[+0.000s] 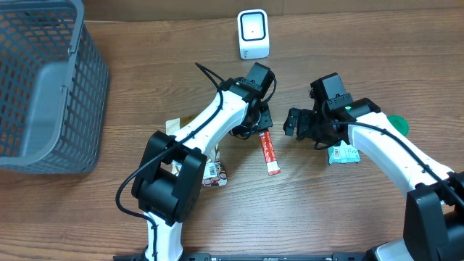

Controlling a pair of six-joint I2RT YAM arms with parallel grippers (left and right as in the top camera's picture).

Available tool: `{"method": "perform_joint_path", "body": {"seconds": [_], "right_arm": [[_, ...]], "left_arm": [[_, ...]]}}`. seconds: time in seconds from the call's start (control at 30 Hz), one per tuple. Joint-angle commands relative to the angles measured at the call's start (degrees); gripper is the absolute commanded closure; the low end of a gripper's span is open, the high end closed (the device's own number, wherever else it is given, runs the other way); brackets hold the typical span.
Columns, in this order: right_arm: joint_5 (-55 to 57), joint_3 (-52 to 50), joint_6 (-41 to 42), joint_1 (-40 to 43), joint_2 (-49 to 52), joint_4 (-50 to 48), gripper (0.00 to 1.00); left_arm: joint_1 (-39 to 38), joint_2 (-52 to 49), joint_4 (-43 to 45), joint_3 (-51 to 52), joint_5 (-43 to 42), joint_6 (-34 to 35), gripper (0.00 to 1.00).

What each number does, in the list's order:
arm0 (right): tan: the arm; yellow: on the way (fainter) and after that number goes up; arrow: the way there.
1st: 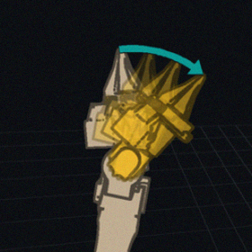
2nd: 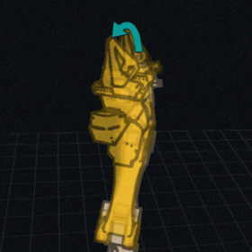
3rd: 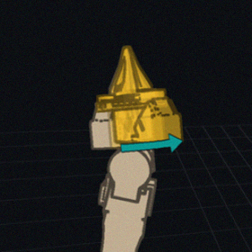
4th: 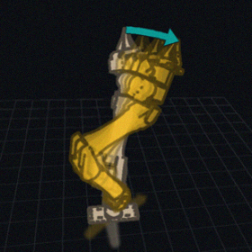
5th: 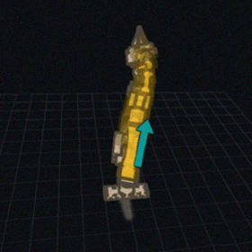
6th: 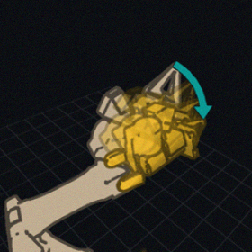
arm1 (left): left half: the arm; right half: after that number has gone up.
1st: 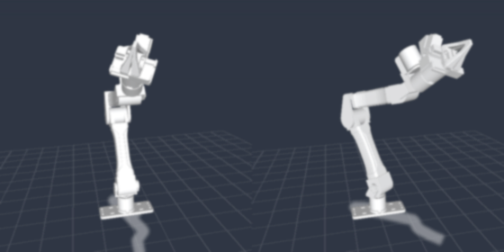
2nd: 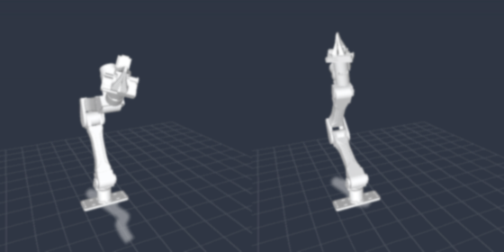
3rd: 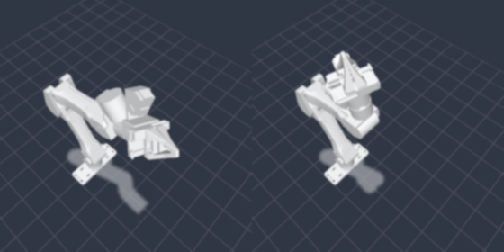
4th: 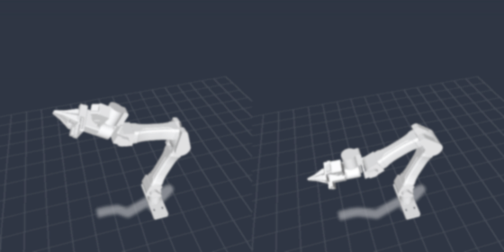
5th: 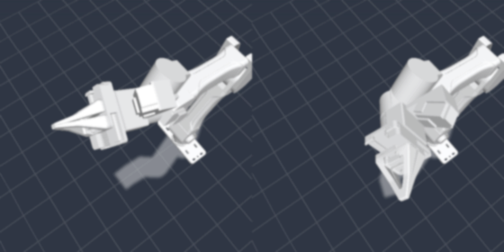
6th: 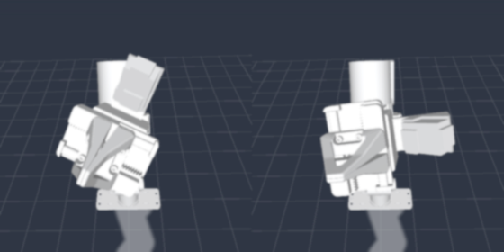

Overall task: Scan the item barcode
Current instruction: 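Lower the left gripper onto the red sachet and close on it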

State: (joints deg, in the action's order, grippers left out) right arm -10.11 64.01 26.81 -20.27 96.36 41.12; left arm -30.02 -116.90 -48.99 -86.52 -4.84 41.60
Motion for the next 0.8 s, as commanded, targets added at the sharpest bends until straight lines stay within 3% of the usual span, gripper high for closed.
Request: {"method": "perform_joint_path", "body": {"seconds": [0.0, 0.77], "right_arm": [[0.02, -0.37, 0.20, 0.04, 0.44, -0.28, 0.00], [0.02, -0.37, 0.20, 0.04, 0.44, -0.28, 0.00]], "left_arm": [[-0.39, 0.00, 0.22, 0.17, 1.01, 0.85, 0.73], [-1.14, 0.00, 1.49, 0.17, 2.97, 0.87, 0.73]]}}
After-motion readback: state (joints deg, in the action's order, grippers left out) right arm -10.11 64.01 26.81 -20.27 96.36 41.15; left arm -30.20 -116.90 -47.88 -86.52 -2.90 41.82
